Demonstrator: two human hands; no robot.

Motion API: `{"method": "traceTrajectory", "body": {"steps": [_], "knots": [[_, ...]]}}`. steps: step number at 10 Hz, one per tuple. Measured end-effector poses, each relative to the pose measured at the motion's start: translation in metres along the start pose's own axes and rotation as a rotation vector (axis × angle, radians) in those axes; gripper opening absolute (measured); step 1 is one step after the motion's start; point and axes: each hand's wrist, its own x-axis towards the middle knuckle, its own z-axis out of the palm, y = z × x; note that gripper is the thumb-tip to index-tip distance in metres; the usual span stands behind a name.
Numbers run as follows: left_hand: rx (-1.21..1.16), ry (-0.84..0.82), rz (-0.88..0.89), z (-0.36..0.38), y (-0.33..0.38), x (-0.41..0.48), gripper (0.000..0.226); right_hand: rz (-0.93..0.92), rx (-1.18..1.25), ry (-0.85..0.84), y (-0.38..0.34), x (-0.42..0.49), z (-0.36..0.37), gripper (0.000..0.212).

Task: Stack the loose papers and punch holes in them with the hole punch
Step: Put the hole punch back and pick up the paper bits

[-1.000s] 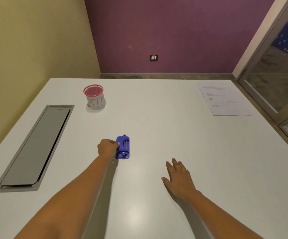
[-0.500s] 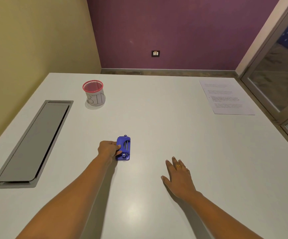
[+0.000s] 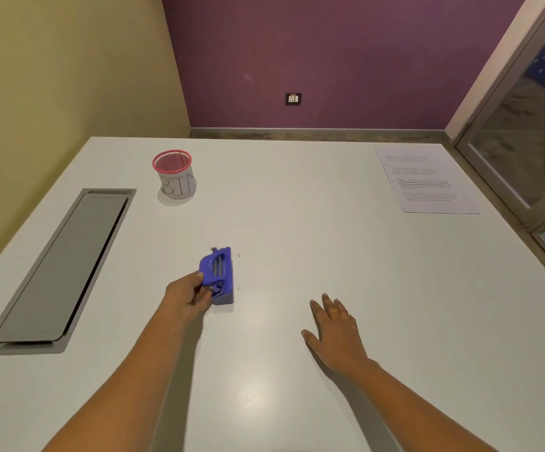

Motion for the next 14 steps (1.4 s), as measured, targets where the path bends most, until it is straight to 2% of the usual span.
{"method": "traceTrajectory", "body": {"steps": [1,3,4,5,6,7,9,10,11,12,14], "knots": [[-0.151,0.018,-0.1,-0.016,0.007,-0.002,0.019,0.006,-0.003,0.007,-0.001,-0.001,0.001,0.064],[-0.236,-0.148,-0.189,-0.034,0.015,-0.008,0.021,0.01,-0.013,0.008,-0.001,-0.001,0.001,0.064],[-0.285,-0.289,-0.186,-0.037,0.015,-0.014,0.021,0.007,-0.016,0.015,-0.001,-0.001,0.001,0.064],[-0.134,-0.4,-0.107,-0.04,0.016,-0.017,0.035,0.005,-0.028,0.016,-0.001,-0.001,0.002,0.064],[-0.121,-0.473,-0.071,-0.039,0.013,-0.02,0.047,0.003,-0.038,0.019,-0.001,-0.001,0.003,0.063],[-0.158,-0.506,-0.077,-0.037,0.011,-0.021,0.044,0.003,-0.044,0.02,-0.002,-0.001,0.003,0.063],[-0.231,-0.518,-0.079,-0.036,0.011,-0.026,0.024,-0.001,-0.034,0.027,-0.001,0.0,0.004,0.063],[-0.268,-0.481,-0.086,-0.038,0.012,-0.025,0.023,-0.008,-0.02,0.035,0.0,0.0,0.005,0.063],[-0.142,-0.386,-0.052,-0.039,0.019,-0.024,0.026,-0.006,-0.003,0.034,0.0,0.0,0.004,0.063],[-0.044,-0.218,-0.052,-0.043,0.028,-0.017,0.022,-0.009,0.012,0.031,-0.001,0.004,0.002,0.063],[0.21,0.171,0.142,-0.054,0.044,0.013,0.033,-0.013,0.035,0.018,-0.003,0.008,-0.001,0.064]]}}
